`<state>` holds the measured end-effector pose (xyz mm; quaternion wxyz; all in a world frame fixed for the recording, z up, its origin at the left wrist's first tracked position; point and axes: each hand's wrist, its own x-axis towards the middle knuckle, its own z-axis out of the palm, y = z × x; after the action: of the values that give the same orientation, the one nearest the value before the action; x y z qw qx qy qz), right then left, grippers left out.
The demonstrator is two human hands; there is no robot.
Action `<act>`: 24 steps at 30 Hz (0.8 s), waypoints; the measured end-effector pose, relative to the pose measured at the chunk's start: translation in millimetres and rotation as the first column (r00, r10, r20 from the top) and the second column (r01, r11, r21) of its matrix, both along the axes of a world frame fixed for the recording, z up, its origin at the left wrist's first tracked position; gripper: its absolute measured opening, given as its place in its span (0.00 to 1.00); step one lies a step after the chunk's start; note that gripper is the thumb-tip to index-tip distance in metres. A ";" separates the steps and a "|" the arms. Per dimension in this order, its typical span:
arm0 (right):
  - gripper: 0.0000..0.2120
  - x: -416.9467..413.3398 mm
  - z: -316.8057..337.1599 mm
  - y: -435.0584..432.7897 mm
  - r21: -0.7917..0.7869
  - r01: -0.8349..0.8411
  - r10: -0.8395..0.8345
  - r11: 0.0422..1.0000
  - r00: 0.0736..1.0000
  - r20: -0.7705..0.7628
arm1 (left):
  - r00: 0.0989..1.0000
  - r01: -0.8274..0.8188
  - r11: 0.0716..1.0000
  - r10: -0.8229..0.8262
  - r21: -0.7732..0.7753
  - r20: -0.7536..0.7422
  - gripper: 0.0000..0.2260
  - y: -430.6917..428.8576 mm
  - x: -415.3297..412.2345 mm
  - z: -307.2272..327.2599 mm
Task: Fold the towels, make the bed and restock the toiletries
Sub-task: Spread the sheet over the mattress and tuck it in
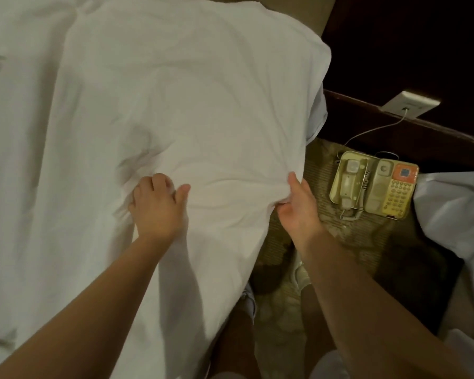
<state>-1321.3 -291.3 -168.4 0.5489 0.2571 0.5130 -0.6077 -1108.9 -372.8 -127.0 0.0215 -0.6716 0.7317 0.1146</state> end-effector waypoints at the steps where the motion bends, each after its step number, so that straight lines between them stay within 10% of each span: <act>1: 0.15 3.4 1.7 1.6 -0.030 -0.044 0.044 0.999 0.999 0.019 | 1.000 -0.030 1.000 0.030 0.007 0.000 0.15 0.9 1.6 -0.1; 11: 0.24 48.8 6.8 53.2 -0.155 -0.334 0.338 0.930 0.941 0.002 | 0.992 0.043 0.998 -0.048 -0.044 -0.119 0.14 40.5 55.7 -1.9; 24: 0.12 116.0 32.3 103.6 -0.156 -0.161 0.173 0.975 0.983 0.067 | 0.986 0.040 0.996 -0.027 0.078 -0.167 0.20 140.7 144.9 12.5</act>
<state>-1205.3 -187.8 -136.2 0.6362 0.1953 0.4631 -0.5854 -964.0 -232.1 -114.5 -0.0103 -0.6459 0.7369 0.1991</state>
